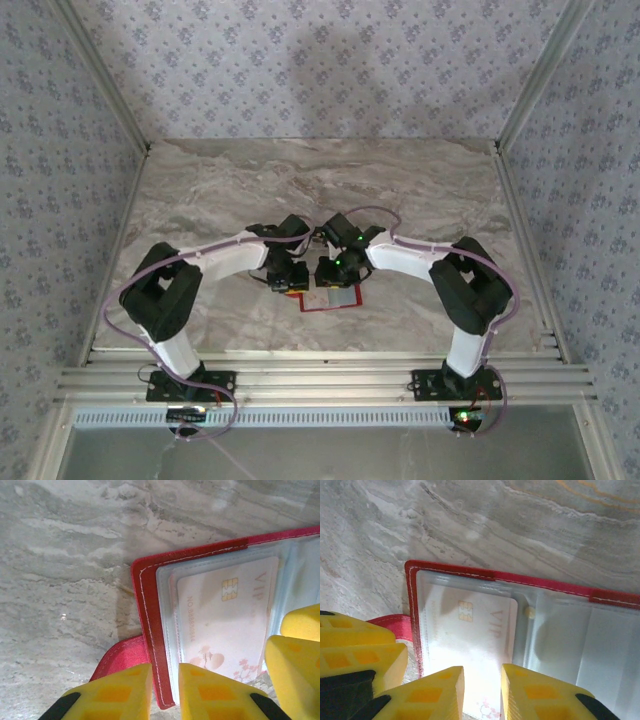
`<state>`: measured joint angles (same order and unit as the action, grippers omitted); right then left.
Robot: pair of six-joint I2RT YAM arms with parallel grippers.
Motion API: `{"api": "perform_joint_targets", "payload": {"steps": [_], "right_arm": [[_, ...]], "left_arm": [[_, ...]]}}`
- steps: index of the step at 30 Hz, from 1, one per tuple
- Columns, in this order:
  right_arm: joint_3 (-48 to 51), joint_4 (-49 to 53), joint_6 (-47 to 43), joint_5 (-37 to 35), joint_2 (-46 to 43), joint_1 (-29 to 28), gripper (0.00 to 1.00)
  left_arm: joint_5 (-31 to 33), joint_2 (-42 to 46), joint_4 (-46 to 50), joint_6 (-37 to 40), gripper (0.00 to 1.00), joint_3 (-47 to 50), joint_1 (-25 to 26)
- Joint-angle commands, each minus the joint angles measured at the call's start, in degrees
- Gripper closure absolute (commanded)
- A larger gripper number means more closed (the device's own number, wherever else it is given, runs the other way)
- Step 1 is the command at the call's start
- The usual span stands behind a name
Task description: Take the credit cards out of the card holder
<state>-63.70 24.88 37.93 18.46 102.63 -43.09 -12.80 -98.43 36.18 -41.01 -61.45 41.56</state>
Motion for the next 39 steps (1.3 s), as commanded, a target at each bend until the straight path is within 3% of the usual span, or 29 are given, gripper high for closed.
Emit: {"api": "perform_joint_targets", "payload": {"steps": [1,28,39], "right_arm": [[0.99,-1.03,0.82,1.74,-0.26,0.46,0.72],[0.07,1.15,-0.49,-0.02,2.88,-0.20,0.72],[-0.02,-0.31,0.12,1.80,1.69,-0.24,0.80]], "left_arm": [[0.69,1.00,1.54,0.33,0.80,1.24,-0.54],[-0.12,-1.78,0.43,0.51,0.83,2.12,-0.67],[-0.39,-2.29,0.51,0.68,0.83,1.88,-0.61]]}}
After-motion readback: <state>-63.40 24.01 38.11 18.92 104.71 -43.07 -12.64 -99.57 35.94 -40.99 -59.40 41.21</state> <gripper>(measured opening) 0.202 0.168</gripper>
